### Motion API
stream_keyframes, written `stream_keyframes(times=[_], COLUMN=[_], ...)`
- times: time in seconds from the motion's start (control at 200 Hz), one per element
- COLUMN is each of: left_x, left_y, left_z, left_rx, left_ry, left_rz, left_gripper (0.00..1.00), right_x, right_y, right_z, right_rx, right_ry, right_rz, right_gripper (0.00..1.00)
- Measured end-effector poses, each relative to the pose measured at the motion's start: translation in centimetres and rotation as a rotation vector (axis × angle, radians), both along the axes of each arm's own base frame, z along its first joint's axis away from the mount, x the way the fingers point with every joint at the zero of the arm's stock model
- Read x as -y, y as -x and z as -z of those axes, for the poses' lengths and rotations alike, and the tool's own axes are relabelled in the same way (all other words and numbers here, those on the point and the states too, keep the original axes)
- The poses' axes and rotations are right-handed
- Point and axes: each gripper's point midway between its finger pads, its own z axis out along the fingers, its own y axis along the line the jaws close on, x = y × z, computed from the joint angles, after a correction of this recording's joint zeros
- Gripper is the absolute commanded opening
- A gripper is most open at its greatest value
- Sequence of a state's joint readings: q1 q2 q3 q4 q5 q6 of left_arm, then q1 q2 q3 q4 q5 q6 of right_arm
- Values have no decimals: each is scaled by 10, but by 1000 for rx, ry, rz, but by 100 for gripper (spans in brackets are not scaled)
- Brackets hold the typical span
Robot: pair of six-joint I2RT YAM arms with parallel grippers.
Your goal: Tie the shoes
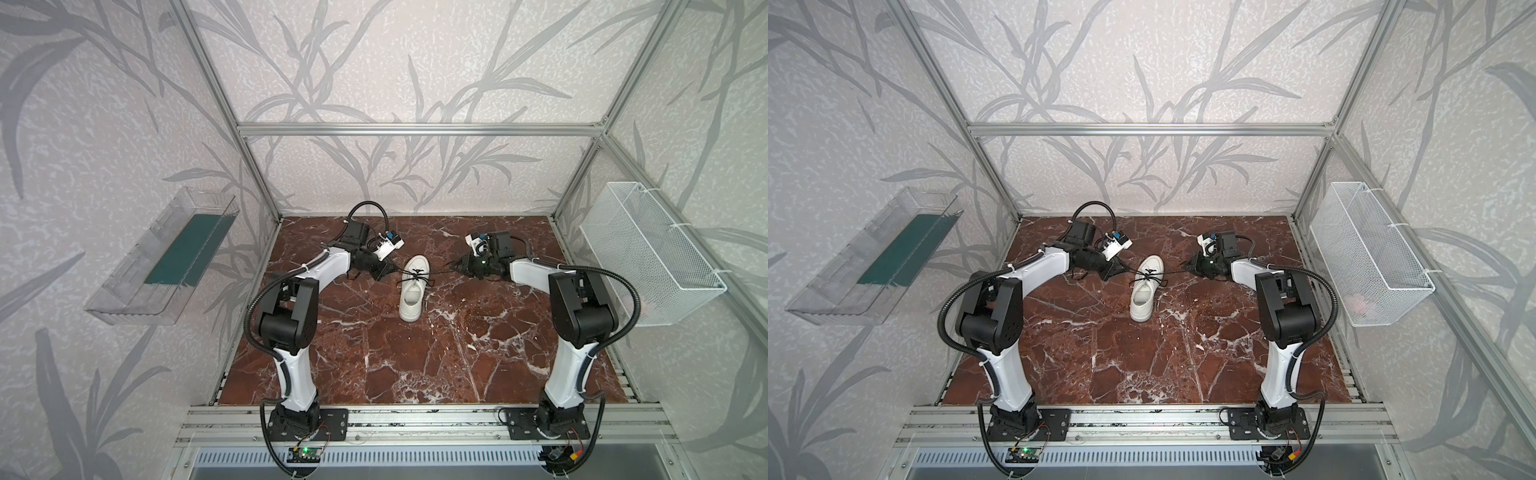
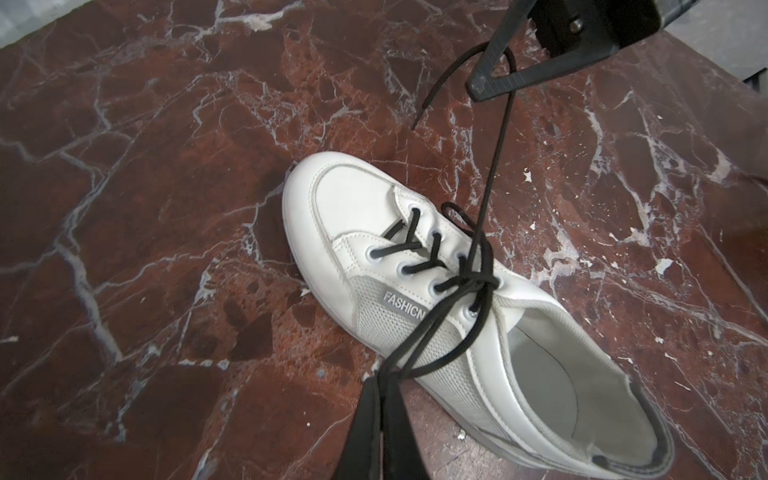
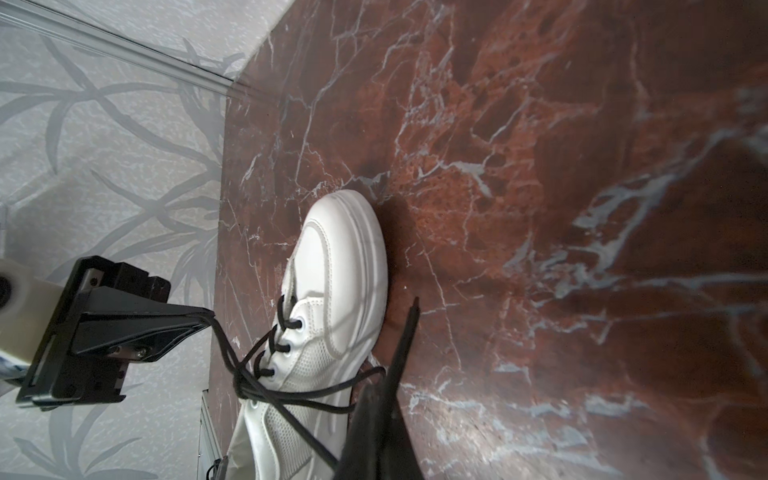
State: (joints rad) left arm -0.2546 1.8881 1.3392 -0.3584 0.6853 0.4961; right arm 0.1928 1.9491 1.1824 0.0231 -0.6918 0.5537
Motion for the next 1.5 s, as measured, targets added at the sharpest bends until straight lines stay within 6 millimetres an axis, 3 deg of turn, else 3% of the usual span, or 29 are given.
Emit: stream_keyframes(times=[0.37,0.5,0.625,0.7,0.77,1.01,1.15,1.22,1.35,1.5], left_x=[-2,0,3,3,2,-1,-1,1,3,5], left_y=[-10,-10,-10,-10,-10,-16,-20,-24,-28,-31], left_z=[-7,-6,-8,-9,-8,0,2,1,0,-3], left_rx=[-1,-23,-35,-40,-43,-89,-111,-113,-120,-127], left_ry=[-38,-25,-4,1,1,5,13,22,34,55], left_rz=[-59,-74,-78,-82,-88,-133,-155,-157,-165,-183], left_gripper=[0,0,0,0,0,0,0,0,0,0], right_x=[12,17,16,14,15,39,50,40,-8,-50], right_y=[2,14,13,9,6,8,15,20,29,41], right_z=[14,29,27,21,16,17,-2,-17,-41,-33], right_rx=[-86,-142,-149,-135,-117,-86,-5,60,182,228], right_ry=[27,27,8,-7,-15,68,128,149,132,145], right_rz=[90,143,153,146,139,115,55,-27,-228,-435], right_gripper=[0,0,0,27,38,50,52,52,49,48])
